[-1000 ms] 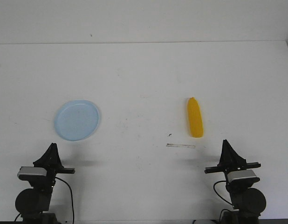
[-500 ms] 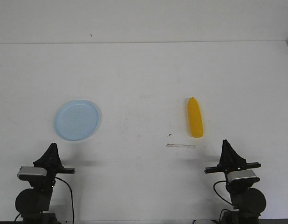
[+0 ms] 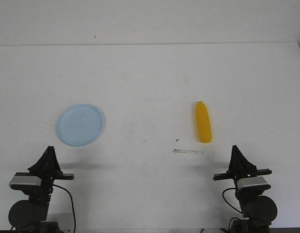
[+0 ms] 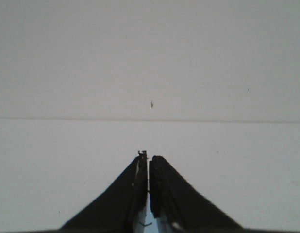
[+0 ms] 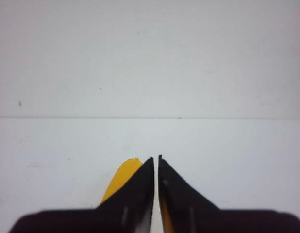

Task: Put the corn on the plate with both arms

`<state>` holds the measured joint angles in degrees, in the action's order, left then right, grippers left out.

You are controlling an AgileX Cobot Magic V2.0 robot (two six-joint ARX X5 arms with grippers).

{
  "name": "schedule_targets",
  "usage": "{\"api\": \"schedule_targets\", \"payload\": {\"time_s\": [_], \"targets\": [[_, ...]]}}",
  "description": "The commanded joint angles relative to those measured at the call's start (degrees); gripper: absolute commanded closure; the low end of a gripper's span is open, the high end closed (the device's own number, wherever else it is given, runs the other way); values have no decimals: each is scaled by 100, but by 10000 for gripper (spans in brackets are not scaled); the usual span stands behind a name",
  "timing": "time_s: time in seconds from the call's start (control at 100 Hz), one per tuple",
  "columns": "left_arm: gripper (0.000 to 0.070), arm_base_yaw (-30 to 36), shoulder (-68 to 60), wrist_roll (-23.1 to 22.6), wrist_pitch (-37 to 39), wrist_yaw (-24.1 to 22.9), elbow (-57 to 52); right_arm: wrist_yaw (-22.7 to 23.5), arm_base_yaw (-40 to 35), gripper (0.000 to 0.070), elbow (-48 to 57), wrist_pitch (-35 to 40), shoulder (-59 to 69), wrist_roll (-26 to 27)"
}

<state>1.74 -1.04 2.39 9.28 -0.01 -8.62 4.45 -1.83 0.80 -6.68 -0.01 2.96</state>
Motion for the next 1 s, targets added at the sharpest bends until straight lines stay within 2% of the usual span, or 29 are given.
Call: {"api": "schedule_targets", "payload": {"time_s": [0.0, 0.16, 0.36, 0.46, 0.57, 0.72, 0.87, 0.99], "targets": [[699, 4, -94, 103, -155, -2, -249, 0, -4, 685, -9, -59, 9, -2], [699, 4, -555, 461, -831, 2, -911, 0, -4, 685, -7, -57, 9, -2], [699, 4, -1394, 492, -1305, 7, -1714, 0, -4, 685, -9, -57, 9, 0], [699, 7, -1932, 741, -1631, 42, -2107, 0, -4, 685, -7, -57, 9, 0], [699, 7, -2498, 979, -1867, 431, -2463, 0, -4, 685, -9, -59, 9, 0], [699, 11, -3185, 1005, -1878, 1158, -2736, 0, -4, 685, -9, -57, 9, 0], [699, 20, -3897, 1038, -2111, 1209, -3082, 0, -4, 685, -9, -57, 9, -2], [699, 20, -4503, 1038, -2577, 1207, -3600, 0, -4, 685, -9, -59, 9, 0]]}}
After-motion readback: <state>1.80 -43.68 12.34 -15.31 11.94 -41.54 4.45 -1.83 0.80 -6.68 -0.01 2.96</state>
